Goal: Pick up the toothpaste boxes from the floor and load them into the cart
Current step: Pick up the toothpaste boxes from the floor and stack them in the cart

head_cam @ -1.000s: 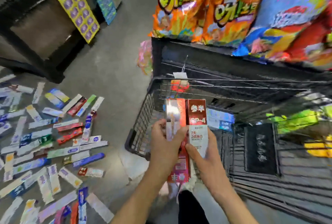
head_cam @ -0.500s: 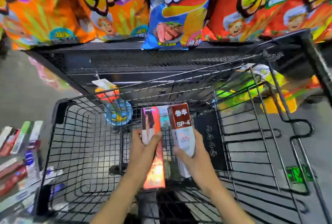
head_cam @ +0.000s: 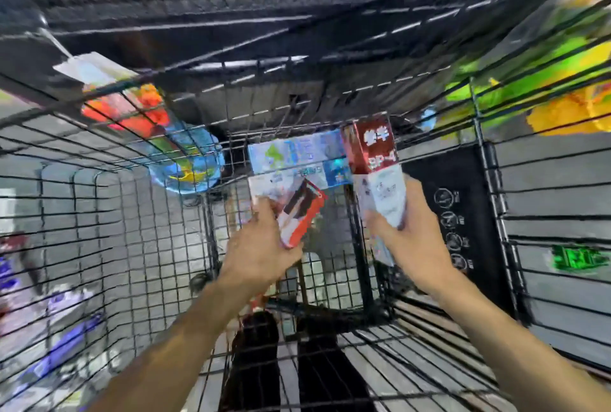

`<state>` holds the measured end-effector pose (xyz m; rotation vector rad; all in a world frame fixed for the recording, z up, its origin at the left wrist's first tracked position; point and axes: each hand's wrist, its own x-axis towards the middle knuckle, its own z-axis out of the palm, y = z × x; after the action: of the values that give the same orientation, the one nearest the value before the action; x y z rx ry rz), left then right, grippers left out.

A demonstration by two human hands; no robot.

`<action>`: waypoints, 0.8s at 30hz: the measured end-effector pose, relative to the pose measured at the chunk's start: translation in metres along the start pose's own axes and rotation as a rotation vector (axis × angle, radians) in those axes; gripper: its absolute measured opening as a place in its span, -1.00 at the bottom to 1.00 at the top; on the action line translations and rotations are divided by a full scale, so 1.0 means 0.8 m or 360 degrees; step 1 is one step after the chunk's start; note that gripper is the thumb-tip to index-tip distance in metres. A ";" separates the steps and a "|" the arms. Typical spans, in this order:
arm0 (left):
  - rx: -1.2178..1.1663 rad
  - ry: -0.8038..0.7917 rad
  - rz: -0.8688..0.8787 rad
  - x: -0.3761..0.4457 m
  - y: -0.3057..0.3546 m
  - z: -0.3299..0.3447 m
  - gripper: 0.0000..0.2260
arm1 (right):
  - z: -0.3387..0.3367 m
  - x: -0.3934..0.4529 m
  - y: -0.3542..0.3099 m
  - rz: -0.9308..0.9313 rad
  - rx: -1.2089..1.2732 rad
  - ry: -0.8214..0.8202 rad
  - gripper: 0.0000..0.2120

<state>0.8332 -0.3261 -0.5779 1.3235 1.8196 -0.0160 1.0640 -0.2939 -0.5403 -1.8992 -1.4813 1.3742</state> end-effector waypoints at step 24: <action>0.1066 0.0438 0.0847 0.110 0.022 0.104 -0.40 | -0.008 0.028 0.042 0.0024 0.0093 -0.0030 -0.47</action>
<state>0.8932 -0.2897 -0.6779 2.3541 1.6820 -0.1764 1.0865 -0.2851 -0.5737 -1.8704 -1.4224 1.4298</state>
